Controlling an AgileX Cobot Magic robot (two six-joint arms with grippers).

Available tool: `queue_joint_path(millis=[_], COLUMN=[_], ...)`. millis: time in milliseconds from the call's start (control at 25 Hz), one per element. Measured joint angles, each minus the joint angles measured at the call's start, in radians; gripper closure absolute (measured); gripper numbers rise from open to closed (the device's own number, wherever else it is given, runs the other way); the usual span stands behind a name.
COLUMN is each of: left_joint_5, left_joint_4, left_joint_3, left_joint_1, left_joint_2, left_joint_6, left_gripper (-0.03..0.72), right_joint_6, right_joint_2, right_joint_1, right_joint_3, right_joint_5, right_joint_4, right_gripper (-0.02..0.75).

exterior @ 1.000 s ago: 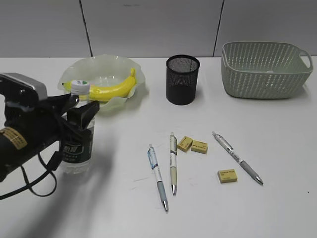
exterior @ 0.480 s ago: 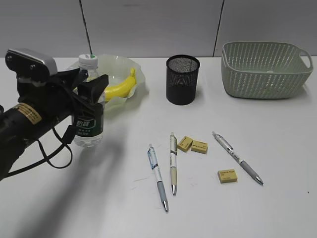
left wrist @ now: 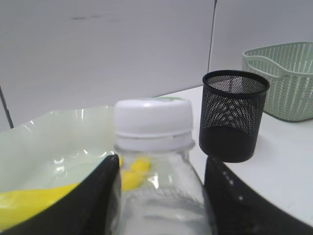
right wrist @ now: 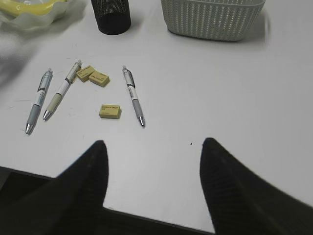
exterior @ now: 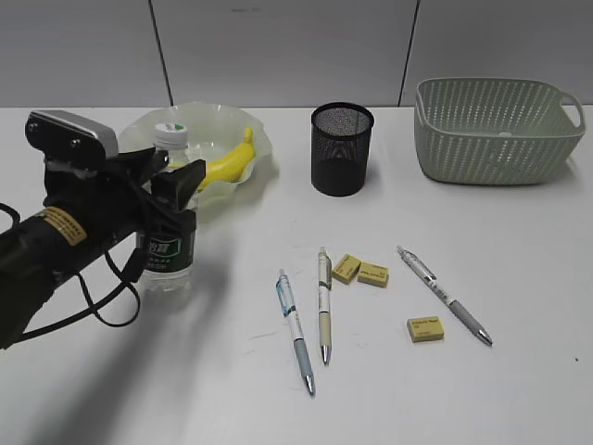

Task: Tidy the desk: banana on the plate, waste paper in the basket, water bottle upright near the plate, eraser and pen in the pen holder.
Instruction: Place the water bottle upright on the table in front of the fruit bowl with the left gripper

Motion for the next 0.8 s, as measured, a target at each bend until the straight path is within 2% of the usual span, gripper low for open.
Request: queue_joint_path(millis=[240,520,800], left_joint_5=[0.000,0.000,-0.024], left_joint_4=[0.000,0.000,0.000], left_joint_3=[0.000,0.002,0.048], left_joint_1=[0.000,0.000,0.000], left_joint_2=[0.003,0.003,0.003], left_joint_6=[0.000,0.000,0.000], left_gripper=[0.293,0.293,0.276], right_joint_6=[0.000,0.000,0.000], right_joint_2=[0.000,0.000,0.000], right_joint_1=[0.000,0.000,0.000], right_joint_3=[0.000,0.000,0.000], right_joint_5=[0.000,0.000,0.000], right_joint_4=[0.000,0.000,-0.001], right_gripper=[0.274,0.335,0.353])
